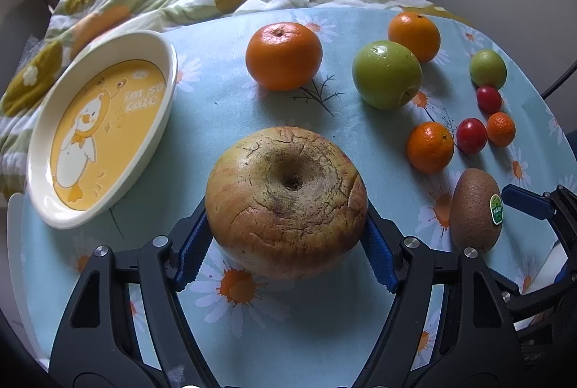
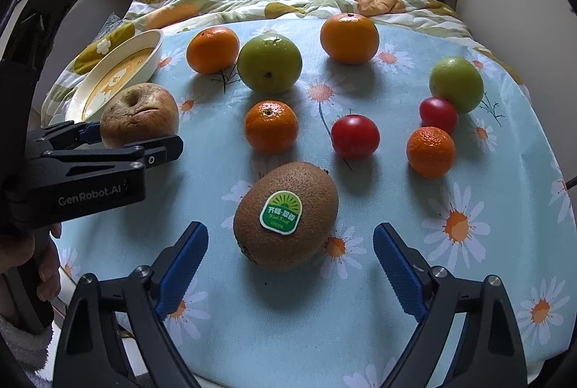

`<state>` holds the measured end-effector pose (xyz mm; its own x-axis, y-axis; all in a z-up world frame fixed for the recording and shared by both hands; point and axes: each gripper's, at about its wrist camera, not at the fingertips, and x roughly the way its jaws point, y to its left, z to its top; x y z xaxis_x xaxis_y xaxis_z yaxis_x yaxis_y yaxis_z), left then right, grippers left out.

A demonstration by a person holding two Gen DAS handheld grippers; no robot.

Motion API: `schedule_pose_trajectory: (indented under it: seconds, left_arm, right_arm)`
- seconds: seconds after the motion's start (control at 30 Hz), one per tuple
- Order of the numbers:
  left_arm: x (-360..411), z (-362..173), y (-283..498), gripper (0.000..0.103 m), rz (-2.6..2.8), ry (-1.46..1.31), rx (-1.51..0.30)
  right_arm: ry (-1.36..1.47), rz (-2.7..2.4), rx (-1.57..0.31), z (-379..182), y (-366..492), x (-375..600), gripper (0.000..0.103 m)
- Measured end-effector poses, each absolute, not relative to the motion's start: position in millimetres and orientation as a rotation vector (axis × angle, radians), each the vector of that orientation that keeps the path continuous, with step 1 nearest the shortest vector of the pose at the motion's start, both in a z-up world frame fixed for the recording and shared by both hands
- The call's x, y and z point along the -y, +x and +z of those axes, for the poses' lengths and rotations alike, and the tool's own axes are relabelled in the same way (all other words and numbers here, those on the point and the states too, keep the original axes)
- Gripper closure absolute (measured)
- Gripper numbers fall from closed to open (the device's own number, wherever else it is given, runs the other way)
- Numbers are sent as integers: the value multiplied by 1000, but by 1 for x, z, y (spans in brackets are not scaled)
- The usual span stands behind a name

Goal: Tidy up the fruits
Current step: 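Grasp the wrinkled apple with the left tool while the right tool grasps the kiwi, then carry the apple into the duck bowl and open the left tool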

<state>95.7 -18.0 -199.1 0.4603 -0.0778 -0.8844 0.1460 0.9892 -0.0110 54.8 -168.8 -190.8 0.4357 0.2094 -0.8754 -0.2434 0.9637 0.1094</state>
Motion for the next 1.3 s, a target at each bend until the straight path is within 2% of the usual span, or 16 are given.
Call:
schedule_pose_trajectory:
  seconds: [0.17, 0.43, 0.5, 0.6, 0.87, 1.3]
  left_arm:
    - [14, -199, 93, 22, -118, 89, -1079]
    - [2, -199, 77, 22, -49, 51, -1081]
    - [0, -199, 73, 22, -36, 37, -1072]
    - [-1, -198, 66, 22, -17, 18, -1065]
    - [-4, -180, 44, 22, 26, -42, -1037]
    - [-40, -108, 31, 22, 133, -112, -934]
  right_arm:
    - [-55, 296, -1084, -192, 62, 162, 18]
    - [-69, 300, -1101, -196, 68, 163, 39]
    - [-83, 314, -1094, -195, 68, 163, 47]
    - [-87, 331, -1086, -194, 68, 163, 51]
    - [-108, 378, -1045, -181, 61, 165, 54]
    - [-183, 490, -927, -108, 74, 140, 54]
